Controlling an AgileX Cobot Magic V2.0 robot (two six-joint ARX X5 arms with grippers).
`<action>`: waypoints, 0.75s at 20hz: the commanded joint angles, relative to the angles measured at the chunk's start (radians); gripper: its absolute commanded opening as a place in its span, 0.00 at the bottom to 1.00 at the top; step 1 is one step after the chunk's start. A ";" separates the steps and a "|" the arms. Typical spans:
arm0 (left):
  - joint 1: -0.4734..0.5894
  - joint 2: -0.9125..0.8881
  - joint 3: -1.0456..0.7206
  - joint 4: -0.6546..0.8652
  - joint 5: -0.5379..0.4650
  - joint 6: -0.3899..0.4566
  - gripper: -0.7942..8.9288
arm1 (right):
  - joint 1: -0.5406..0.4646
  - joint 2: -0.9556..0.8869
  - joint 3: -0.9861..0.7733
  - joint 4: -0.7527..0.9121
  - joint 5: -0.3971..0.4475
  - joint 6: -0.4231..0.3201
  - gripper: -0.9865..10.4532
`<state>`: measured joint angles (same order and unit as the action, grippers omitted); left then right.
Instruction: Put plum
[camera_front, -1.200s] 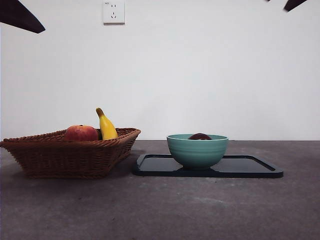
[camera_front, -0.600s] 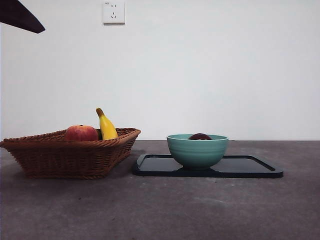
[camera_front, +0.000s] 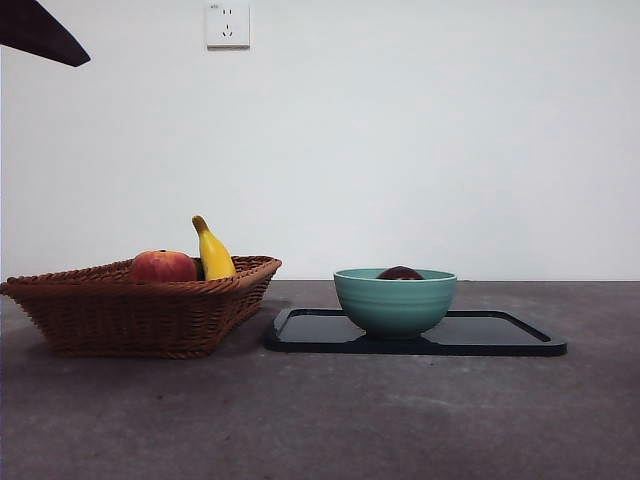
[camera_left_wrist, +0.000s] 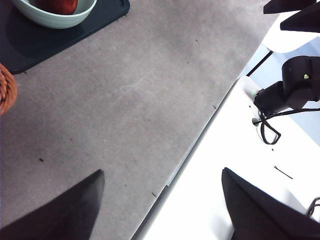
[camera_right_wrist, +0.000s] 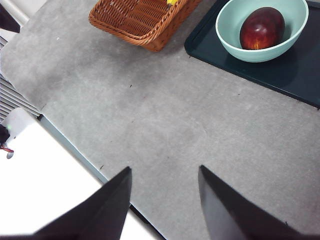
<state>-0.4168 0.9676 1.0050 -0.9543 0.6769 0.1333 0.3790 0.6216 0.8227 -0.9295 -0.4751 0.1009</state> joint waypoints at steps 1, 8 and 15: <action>-0.005 0.005 0.008 0.005 0.005 0.012 0.47 | 0.005 0.003 0.008 0.009 -0.003 -0.008 0.27; -0.006 0.005 0.009 0.057 0.004 -0.003 0.47 | 0.005 0.003 0.008 0.009 -0.003 -0.008 0.27; -0.085 0.082 0.053 0.434 -0.144 -0.229 0.47 | 0.005 0.003 0.008 0.009 -0.003 -0.008 0.27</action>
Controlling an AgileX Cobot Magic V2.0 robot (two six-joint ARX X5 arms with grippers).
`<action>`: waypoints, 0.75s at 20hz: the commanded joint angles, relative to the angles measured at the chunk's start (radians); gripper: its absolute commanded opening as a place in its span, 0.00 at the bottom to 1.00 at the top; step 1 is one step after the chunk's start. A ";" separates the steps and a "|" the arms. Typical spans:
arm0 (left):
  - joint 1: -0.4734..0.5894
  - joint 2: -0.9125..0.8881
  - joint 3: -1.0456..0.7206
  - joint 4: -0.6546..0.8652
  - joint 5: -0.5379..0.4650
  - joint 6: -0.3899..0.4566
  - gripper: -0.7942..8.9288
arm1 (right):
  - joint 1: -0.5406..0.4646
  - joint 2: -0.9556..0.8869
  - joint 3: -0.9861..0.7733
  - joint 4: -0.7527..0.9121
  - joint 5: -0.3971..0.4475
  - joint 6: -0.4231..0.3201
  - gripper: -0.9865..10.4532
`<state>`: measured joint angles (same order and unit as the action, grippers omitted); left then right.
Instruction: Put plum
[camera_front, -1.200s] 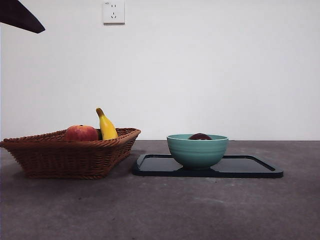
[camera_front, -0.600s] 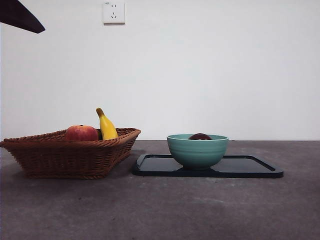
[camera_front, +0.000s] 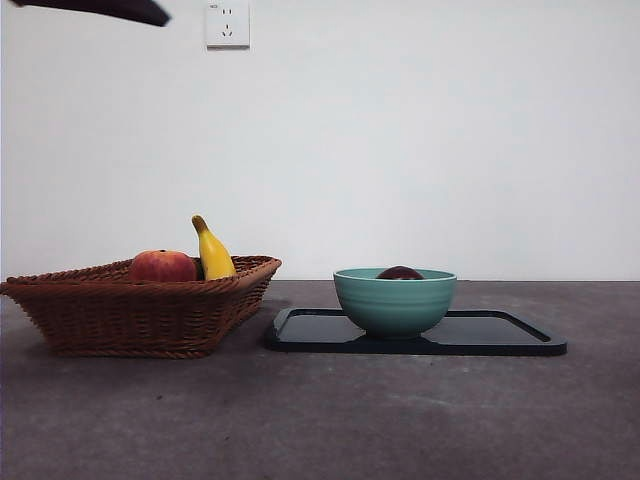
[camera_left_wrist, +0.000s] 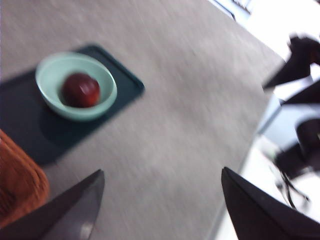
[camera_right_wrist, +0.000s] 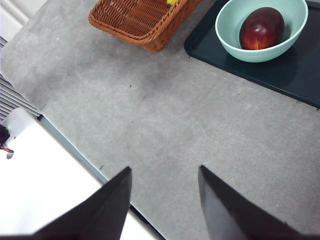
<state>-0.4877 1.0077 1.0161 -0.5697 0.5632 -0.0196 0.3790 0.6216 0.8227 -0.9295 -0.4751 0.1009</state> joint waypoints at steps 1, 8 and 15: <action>-0.023 0.083 0.076 0.063 -0.053 -0.089 0.47 | 0.005 0.003 0.008 0.009 -0.003 -0.008 0.27; -0.084 0.487 0.470 0.011 -0.124 -0.124 0.47 | 0.005 0.003 0.008 0.009 -0.003 -0.008 0.27; -0.131 0.842 0.780 -0.032 -0.251 -0.124 0.47 | 0.005 0.003 0.008 0.007 -0.003 -0.008 0.27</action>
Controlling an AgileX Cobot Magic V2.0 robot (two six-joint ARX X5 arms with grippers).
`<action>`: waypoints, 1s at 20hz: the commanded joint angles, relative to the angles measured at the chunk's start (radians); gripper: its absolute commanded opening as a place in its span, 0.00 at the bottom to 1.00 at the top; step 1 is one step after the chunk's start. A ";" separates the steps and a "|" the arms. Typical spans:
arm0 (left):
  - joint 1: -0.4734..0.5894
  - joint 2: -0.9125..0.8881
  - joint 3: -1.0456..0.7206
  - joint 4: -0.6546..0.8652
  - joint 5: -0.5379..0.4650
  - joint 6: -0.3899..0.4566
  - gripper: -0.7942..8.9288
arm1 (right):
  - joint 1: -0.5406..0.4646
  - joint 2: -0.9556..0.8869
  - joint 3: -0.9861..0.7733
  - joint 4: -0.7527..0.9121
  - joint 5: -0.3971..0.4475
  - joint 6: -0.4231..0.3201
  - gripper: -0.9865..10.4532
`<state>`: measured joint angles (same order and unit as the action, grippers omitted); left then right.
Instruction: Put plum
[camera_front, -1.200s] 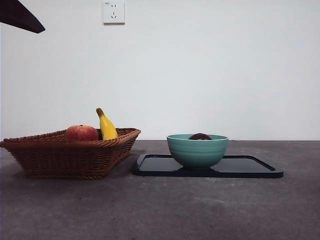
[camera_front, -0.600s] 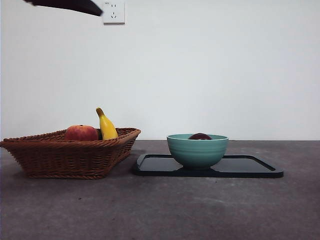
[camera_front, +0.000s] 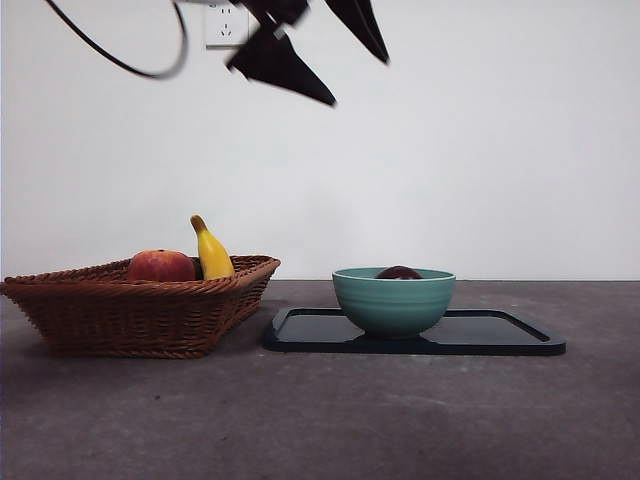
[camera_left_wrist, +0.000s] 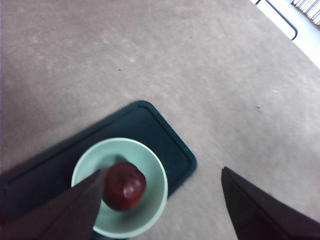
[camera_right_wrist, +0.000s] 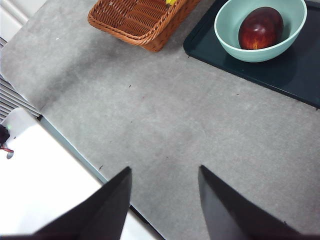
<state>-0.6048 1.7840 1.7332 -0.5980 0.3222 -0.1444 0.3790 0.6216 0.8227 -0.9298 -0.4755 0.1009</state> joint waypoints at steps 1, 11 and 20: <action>-0.019 0.110 0.102 -0.018 -0.019 0.000 0.47 | 0.005 0.003 0.008 0.008 -0.003 -0.008 0.27; -0.066 0.381 0.222 -0.038 -0.130 0.057 0.47 | 0.005 0.003 0.008 -0.026 0.004 -0.008 0.27; -0.101 0.457 0.222 -0.041 -0.173 0.114 0.47 | 0.005 0.003 0.008 -0.031 0.004 -0.008 0.27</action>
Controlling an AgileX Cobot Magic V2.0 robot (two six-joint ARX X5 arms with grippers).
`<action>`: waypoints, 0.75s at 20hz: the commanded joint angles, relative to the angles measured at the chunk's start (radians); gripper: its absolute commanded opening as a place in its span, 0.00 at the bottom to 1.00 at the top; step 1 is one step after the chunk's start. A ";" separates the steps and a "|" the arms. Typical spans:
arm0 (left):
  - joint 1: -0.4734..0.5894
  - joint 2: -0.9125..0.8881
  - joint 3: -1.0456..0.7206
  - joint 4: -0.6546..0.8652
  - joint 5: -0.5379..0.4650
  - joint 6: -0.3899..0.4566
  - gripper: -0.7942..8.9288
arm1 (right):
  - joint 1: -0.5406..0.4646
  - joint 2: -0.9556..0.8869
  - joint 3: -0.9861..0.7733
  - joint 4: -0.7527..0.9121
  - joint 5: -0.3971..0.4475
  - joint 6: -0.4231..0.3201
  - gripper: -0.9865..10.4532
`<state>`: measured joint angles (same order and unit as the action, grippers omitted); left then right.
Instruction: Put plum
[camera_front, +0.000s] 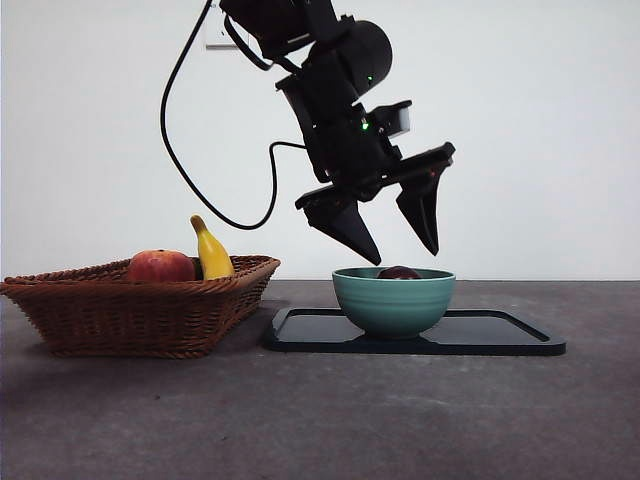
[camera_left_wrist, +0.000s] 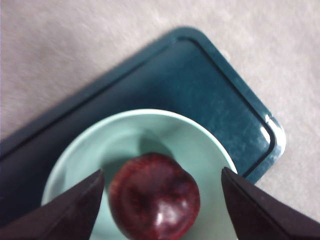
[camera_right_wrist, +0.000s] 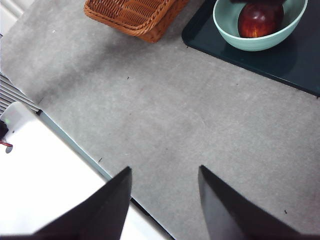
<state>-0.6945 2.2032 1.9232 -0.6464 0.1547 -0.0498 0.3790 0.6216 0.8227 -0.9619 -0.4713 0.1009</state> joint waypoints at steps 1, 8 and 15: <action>-0.013 0.042 0.032 0.006 -0.006 0.020 0.47 | 0.005 0.003 0.008 0.000 0.000 -0.008 0.27; -0.019 0.049 0.032 -0.002 -0.023 0.053 0.47 | 0.005 0.003 0.008 -0.005 0.000 -0.008 0.27; -0.019 0.055 0.032 -0.034 -0.035 0.077 0.47 | 0.005 0.003 0.008 -0.005 0.000 -0.008 0.27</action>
<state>-0.7048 2.2211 1.9232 -0.6830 0.1219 0.0135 0.3790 0.6216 0.8227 -0.9691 -0.4713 0.1009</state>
